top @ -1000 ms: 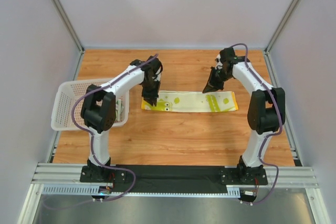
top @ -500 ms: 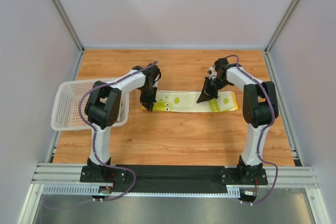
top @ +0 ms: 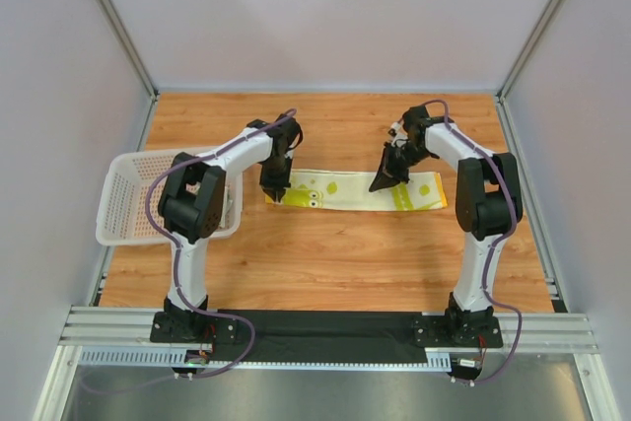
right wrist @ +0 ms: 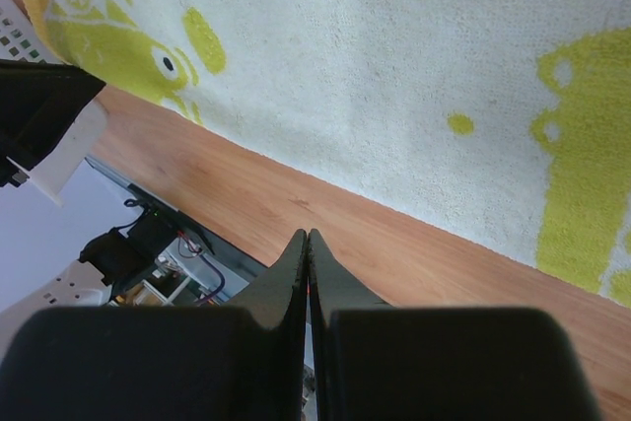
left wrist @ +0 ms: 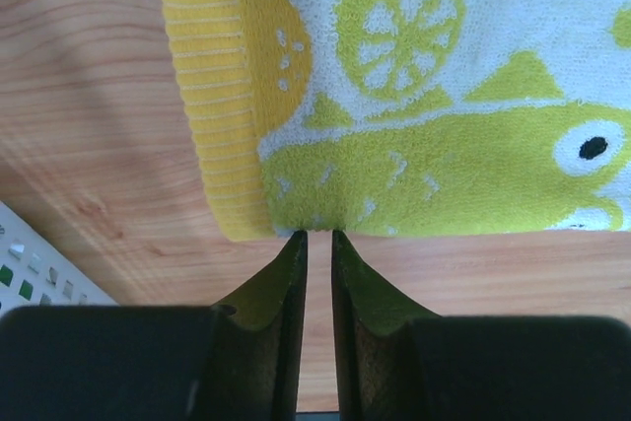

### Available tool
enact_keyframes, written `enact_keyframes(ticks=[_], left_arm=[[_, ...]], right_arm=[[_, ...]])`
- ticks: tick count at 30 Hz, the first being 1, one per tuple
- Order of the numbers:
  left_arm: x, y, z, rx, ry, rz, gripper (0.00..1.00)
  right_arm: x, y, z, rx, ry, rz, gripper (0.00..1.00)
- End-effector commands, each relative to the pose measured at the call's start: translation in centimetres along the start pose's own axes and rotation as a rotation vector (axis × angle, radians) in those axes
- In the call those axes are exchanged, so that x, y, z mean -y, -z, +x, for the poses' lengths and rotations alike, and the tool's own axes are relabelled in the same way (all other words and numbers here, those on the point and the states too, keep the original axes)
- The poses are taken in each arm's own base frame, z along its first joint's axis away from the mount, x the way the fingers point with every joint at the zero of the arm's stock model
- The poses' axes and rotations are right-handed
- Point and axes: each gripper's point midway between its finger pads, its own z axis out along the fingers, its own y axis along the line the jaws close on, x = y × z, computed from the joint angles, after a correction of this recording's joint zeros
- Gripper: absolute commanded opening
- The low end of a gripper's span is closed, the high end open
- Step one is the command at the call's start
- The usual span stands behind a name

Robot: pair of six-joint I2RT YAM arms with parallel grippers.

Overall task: Roll the towels
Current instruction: Fold the towel

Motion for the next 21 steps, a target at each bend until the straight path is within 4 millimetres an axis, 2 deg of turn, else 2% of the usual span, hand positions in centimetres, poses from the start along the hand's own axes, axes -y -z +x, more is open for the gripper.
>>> enact_keyframes(ticks=[1, 11, 13, 17, 21], left_arm=[[0.1, 3.6, -2.2, 0.111, 0.011, 0.007, 0.22], [0.0, 3.1, -2.2, 0.131, 0.008, 0.012, 0.24], [-0.2, 2.2, -2.0, 0.111, 0.005, 0.007, 0.24], [-1.0, -1.1, -0.6, 0.036, 0.003, -0.012, 0.21], [-1.8, -2.8, 0.4, -0.001, 0.024, -0.007, 0.20]], right_arm=[[-0.8, 0.0, 0.1, -0.014, 0.030, -0.018, 0.00], [-2.4, -0.8, 0.0, -0.034, 0.058, -0.023, 0.00], [-3.2, -1.2, 0.2, -0.043, 0.075, -0.027, 0.00], [-5.5, -2.0, 0.4, -0.065, 0.121, -0.049, 0.00], [-8.7, -4.3, 2.1, -0.128, 0.166, -0.101, 0.00]])
